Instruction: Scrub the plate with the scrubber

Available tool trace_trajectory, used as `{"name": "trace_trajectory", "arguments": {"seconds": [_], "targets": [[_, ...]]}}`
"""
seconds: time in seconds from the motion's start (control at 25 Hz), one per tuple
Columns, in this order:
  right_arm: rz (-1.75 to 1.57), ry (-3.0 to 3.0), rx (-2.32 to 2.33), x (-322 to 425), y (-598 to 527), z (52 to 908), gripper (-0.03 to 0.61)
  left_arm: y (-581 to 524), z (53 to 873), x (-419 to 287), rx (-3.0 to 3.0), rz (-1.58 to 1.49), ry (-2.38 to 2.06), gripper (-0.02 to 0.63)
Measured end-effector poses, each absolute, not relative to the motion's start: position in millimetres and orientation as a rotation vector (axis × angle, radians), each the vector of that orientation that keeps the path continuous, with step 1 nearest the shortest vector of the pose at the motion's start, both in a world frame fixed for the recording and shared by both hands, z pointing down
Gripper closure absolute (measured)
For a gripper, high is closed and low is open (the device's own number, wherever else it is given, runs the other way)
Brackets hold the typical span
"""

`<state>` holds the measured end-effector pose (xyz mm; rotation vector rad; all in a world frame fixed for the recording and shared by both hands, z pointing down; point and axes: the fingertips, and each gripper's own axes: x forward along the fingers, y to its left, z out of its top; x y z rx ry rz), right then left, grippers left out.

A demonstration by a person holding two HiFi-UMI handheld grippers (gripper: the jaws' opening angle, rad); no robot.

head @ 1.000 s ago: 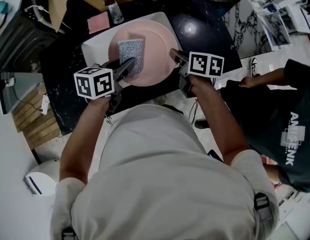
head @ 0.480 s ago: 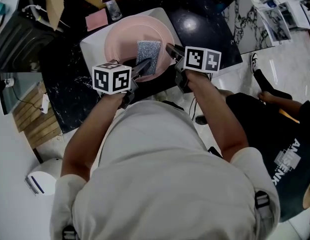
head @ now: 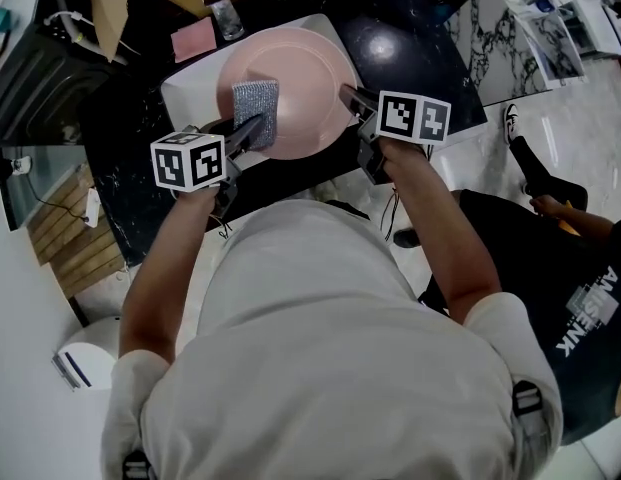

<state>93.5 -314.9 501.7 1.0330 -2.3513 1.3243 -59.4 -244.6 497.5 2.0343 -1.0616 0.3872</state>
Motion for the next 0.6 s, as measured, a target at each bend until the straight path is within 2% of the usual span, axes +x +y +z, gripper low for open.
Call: {"name": "trace_trajectory", "arguments": {"seconds": [0.36, 0.6], "targets": [[1.324, -2.34, 1.028, 98, -310, 504, 0.554, -258, 483, -111, 1.996, 0.334, -1.22, 0.545], [1.337, -2.343, 1.048, 95, -313, 501, 0.557, -255, 457, -72, 2.058, 0.246, -1.113, 0.545]]}}
